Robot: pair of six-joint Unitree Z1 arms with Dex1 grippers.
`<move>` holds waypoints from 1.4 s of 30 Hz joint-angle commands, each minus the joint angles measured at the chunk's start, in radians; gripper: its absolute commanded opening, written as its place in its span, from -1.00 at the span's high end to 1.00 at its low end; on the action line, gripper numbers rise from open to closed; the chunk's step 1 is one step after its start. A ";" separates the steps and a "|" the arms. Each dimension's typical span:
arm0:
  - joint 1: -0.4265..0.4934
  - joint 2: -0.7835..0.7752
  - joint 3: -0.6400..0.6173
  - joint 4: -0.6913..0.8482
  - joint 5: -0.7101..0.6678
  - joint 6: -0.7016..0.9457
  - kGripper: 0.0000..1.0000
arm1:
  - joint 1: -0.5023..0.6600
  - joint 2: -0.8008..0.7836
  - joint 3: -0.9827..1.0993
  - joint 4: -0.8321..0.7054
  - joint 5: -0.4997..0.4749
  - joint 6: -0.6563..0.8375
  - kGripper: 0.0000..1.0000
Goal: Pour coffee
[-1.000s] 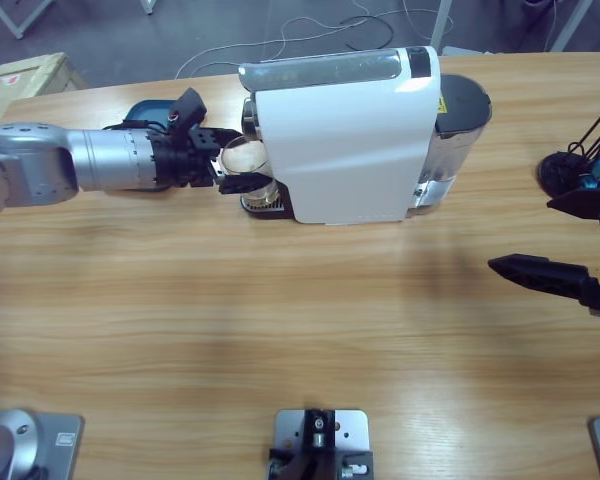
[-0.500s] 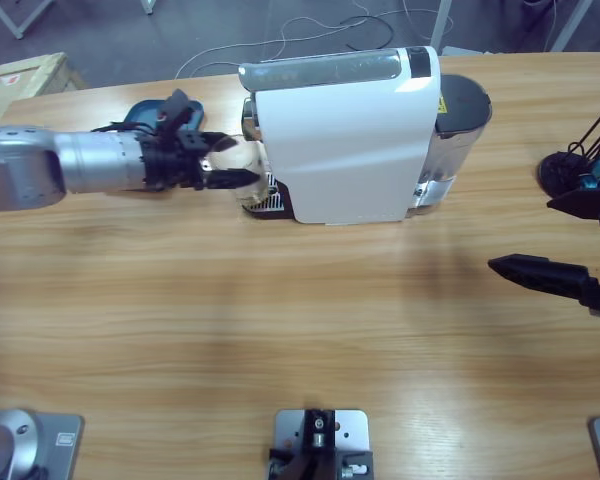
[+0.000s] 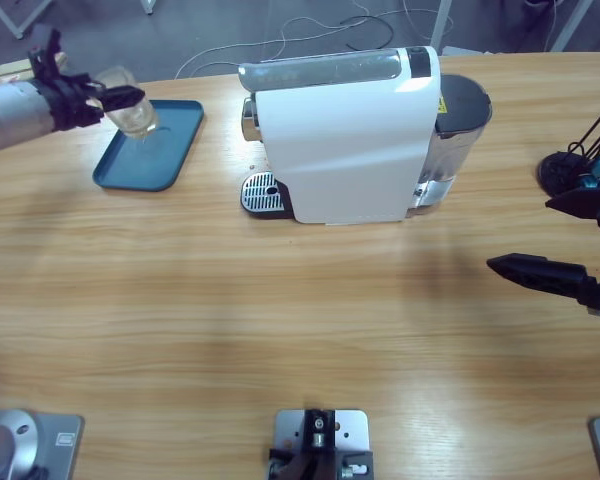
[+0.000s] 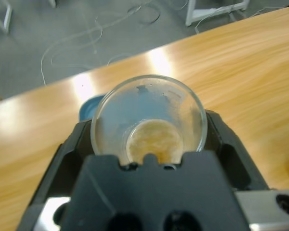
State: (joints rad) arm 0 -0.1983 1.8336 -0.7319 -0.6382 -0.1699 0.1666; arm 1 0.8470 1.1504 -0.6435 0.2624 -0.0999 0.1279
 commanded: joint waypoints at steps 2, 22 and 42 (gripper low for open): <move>0.020 0.178 -0.105 0.041 0.048 -0.034 1.00 | 0.010 0.078 0.024 -0.032 0.012 0.001 -1.00; 0.002 0.146 -0.096 0.212 0.148 -0.033 -0.96 | 0.010 0.060 0.015 -0.026 0.011 0.001 -1.00; -0.624 -0.702 0.010 0.954 0.162 -0.208 -0.96 | 0.010 -0.190 -0.064 0.230 -0.141 0.045 -1.00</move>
State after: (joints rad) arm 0 -0.5422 1.2936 -0.7472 0.0528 0.0018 0.0068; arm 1 0.8484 1.0631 -0.6878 0.4155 -0.1923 0.1414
